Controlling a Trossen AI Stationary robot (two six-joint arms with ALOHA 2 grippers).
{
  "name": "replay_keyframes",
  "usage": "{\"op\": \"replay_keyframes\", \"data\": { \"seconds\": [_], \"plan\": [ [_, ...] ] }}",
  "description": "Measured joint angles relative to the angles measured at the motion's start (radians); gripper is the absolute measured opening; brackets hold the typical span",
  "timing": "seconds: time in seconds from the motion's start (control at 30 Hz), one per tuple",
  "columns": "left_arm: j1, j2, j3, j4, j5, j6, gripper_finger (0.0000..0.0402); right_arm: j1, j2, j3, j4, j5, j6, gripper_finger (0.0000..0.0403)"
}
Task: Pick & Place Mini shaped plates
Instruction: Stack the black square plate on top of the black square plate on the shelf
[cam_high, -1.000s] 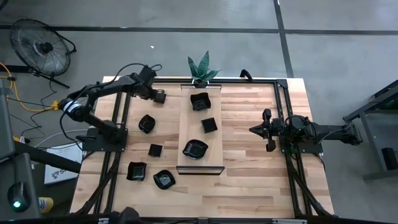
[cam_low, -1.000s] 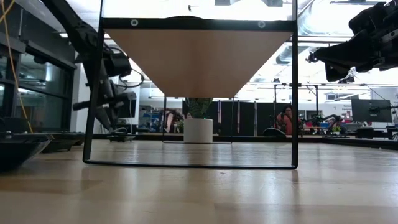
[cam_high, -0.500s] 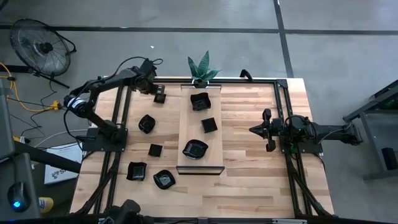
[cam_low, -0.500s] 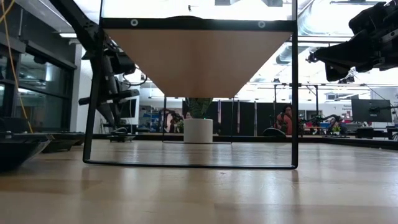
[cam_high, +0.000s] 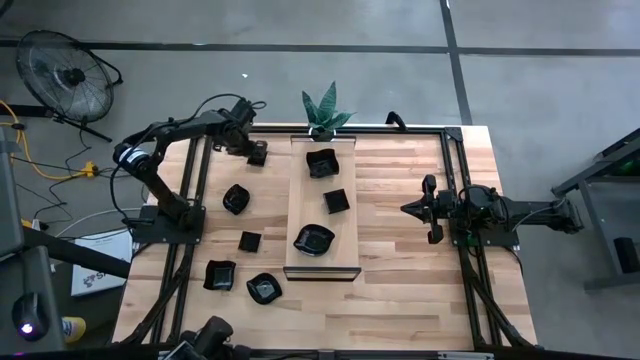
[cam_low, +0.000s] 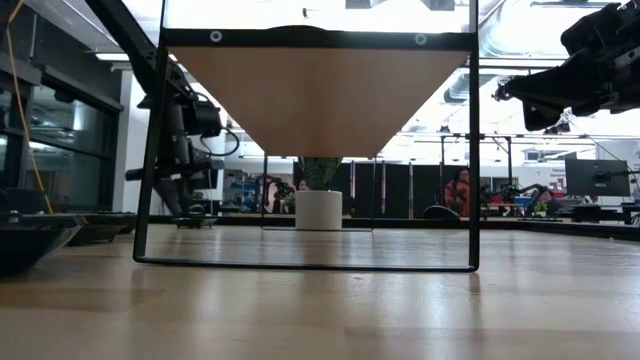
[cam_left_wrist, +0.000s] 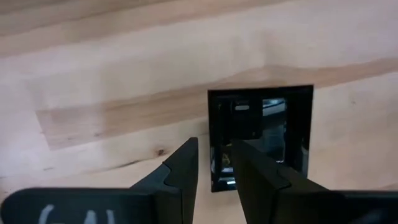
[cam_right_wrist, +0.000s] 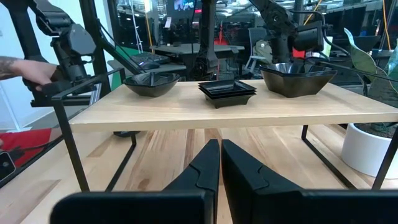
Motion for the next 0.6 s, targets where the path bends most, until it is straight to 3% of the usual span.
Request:
{"op": "replay_keyframes", "data": {
  "seconds": [0.17,0.6],
  "plan": [
    [0.000,0.003,0.000,0.000,-0.042,-0.004,0.0095,0.000,0.000,0.000,0.000,0.000,0.000,0.0012],
    [0.000,0.058,-0.001,0.011,-0.013,0.001,0.0095,0.000,0.000,0.000,0.000,0.000,0.000,0.0012]
  ]
}}
